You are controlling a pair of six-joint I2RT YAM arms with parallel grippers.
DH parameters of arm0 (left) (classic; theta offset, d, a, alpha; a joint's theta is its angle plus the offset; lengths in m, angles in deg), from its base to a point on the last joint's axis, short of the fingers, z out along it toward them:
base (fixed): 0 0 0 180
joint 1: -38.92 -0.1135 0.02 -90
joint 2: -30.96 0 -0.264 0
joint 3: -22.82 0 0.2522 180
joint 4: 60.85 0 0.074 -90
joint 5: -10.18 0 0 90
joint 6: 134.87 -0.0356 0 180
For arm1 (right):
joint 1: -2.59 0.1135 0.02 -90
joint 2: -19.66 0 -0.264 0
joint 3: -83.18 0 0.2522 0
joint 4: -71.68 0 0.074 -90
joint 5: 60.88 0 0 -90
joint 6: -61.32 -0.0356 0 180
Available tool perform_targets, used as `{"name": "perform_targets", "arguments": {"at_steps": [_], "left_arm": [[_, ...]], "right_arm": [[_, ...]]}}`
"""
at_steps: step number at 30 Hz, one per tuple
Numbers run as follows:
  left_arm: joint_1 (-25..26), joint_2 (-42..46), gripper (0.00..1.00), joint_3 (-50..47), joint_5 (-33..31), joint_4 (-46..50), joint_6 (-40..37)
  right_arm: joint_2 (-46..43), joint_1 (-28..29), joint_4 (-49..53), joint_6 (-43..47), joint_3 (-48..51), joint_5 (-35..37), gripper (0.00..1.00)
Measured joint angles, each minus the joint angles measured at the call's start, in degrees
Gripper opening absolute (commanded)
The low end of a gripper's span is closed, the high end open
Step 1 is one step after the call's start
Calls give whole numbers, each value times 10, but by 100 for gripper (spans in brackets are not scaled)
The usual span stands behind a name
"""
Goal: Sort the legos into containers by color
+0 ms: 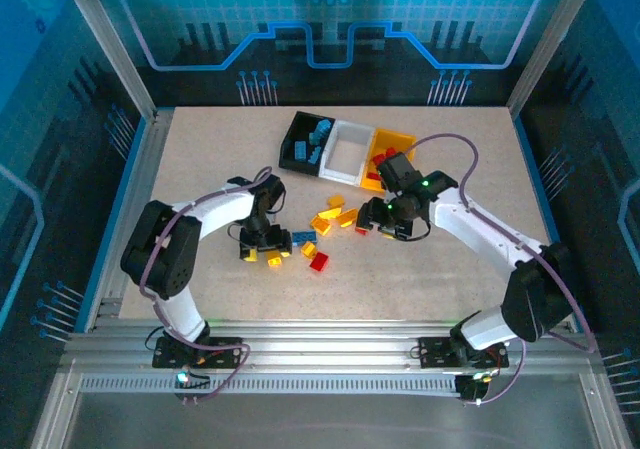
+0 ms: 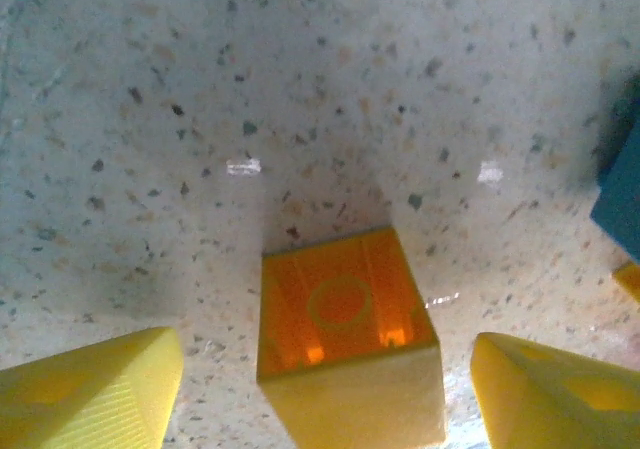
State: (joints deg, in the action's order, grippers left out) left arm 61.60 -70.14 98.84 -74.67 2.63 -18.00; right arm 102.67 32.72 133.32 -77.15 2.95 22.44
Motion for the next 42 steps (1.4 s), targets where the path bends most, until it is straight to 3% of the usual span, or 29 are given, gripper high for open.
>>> {"name": "perform_targets", "arguments": {"at_steps": [6, 17, 28, 36, 42], "left_arm": [[4, -11, 53, 2, 0, -4, 3], [8, -13, 36, 3, 4, -6, 2], [-3, 20, 36, 51, 30, 10, 7], [-68, 48, 37, 105, 145, -34, 87], [-68, 6, 37, 180, 227, -141, 192]], "right_arm": [[-7, 1, 0, -2, 5, 1, 60], [14, 1, -15, -2, 5, -5, 61], [25, -13, -21, 1, 5, -16, 61], [17, -52, -24, 10, 38, -33, 61], [-11, -73, -24, 18, 69, -47, 61]]}}
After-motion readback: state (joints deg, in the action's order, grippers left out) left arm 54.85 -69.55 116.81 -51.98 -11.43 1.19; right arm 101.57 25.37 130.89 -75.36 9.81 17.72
